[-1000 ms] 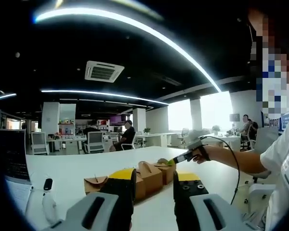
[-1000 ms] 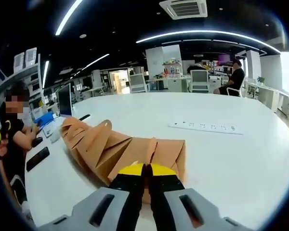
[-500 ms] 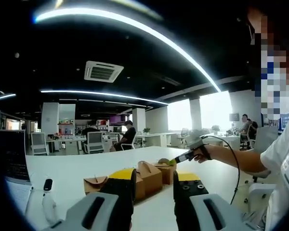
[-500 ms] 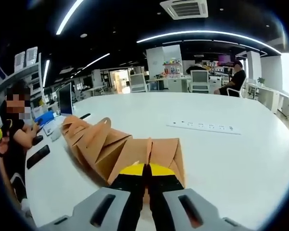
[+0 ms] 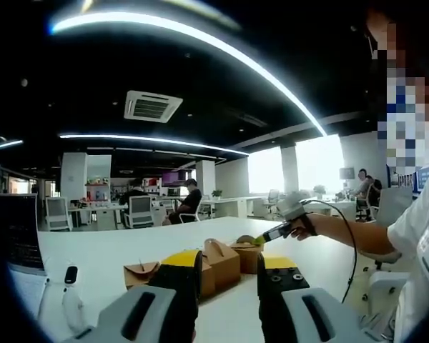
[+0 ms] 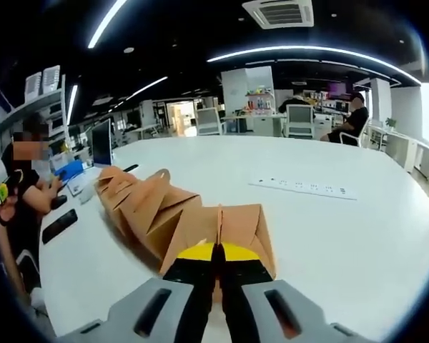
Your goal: Pick up one paper box from the group, open the paper box, and remove the item inside
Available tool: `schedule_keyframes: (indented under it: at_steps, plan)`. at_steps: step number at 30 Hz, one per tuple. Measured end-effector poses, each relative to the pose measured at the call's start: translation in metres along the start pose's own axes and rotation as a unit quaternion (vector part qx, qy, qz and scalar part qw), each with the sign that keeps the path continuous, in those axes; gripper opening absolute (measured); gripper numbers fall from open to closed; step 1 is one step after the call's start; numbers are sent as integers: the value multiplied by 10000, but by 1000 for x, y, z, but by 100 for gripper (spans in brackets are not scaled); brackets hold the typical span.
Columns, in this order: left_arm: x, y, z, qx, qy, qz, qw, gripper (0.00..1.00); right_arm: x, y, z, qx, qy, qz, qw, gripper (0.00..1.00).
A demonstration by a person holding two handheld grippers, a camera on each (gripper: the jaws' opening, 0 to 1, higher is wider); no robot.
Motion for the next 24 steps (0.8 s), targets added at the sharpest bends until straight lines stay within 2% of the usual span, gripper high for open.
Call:
schedule_keyframes:
  at_steps: [24]
  plan:
    - [1,0,1,20,-35,-14,10000,32,-20,-10,-6,-195,246,-73,9995,3]
Point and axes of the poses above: the point that each gripper's makers call its tool centre point, and the gripper's own axes: x roughly forward along the fingers, z roughly to its right, y roughly out of its top, the point moved 2 cm from there along -x, roughly backward along the fingers, and after that the axes turned 13 degrees about -y, right-handed, at the moved point
